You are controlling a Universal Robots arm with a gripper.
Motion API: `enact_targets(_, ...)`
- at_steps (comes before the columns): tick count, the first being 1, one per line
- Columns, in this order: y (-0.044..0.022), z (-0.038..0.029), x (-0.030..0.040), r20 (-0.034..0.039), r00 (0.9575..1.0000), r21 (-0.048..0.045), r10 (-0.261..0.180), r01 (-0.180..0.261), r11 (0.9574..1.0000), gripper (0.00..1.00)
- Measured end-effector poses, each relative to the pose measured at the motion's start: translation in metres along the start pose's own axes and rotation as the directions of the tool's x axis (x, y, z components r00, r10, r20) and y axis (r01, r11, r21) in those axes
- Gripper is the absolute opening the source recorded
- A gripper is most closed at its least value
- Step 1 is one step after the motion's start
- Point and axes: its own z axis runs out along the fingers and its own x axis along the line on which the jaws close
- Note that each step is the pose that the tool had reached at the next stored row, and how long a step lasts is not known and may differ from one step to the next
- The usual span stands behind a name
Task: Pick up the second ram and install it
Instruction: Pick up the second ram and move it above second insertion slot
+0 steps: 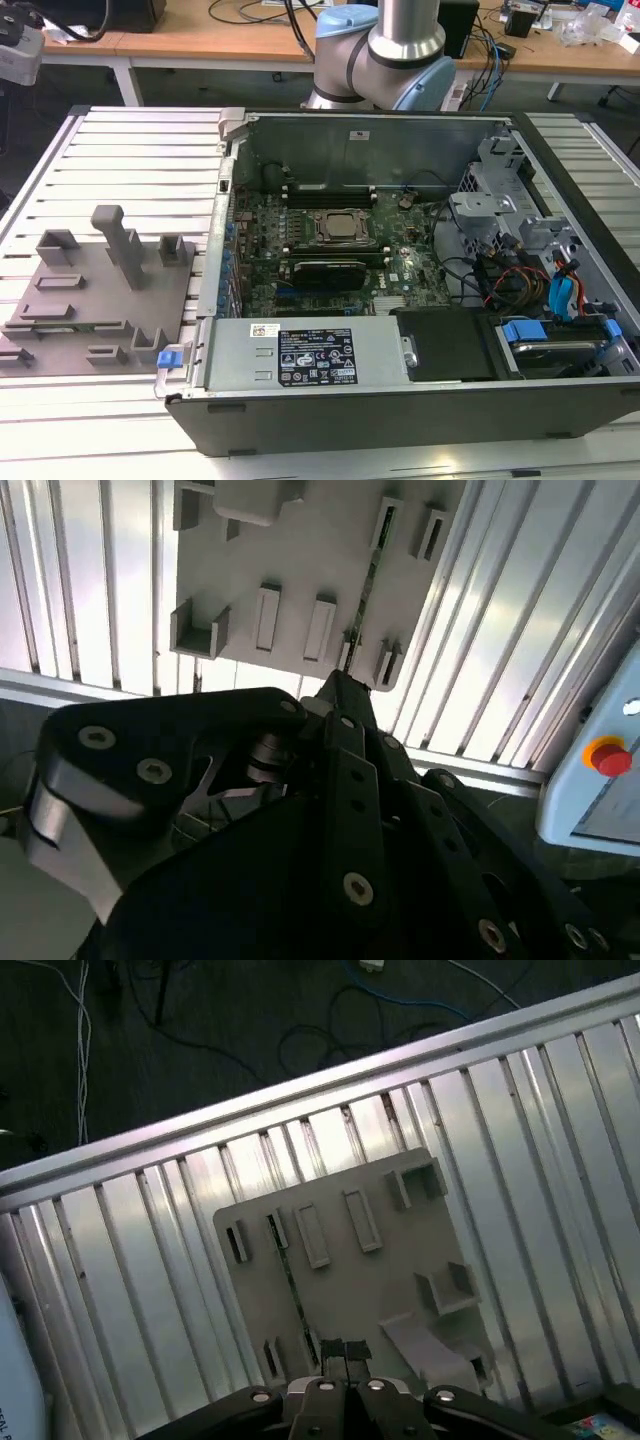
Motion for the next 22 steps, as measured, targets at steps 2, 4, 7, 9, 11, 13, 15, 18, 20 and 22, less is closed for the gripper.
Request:
enact_targets(2, 0.0000, -0.0001, 0.0000, -0.0028, 0.9993, -0.0002, -0.038, 0.038, 0.9993, 0.11)
enact_targets(4, 0.0000, 0.0000, 0.0000, -0.0050, 0.9958, -0.0009, -0.092, 0.092, 0.9958, 0.11)
enact_targets(7, 0.0000, 0.0000, 0.0000, -0.0073, 0.9867, -0.0022, -0.163, 0.163, 0.9867, 0.11)
enact_targets(9, 0.0000, 0.0000, 0.0000, -0.0091, 0.9759, -0.0033, -0.218, 0.218, 0.9759, 0.11)
enact_targets(11, 0.0000, 0.0000, 0.0000, -0.0097, 0.9711, -0.0038, -0.238, 0.238, 0.9712, 0.11)
enact_targets(13, 0.0000, 0.0000, 0.0000, -0.0096, 0.9711, -0.0037, -0.239, 0.239, 0.9711, 0.11)
enact_targets(15, 0.0000, 0.0000, 0.0000, -0.0097, 0.9710, -0.0038, -0.239, 0.239, 0.9711, 0.11)
enact_targets(18, 0.0000, 0.0000, 0.0000, -0.0097, 0.9709, -0.0038, -0.239, 0.239, 0.9710, 0.36)
enact_targets(20, 0.0000, 0.0000, 0.0000, -0.0097, 0.9709, -0.0038, -0.239, 0.239, 0.9710, 0.36)
enact_targets(22, 0.0000, 0.0000, 0.0000, -0.0097, 0.9709, -0.0038, -0.239, 0.239, 0.9709, 0.36)
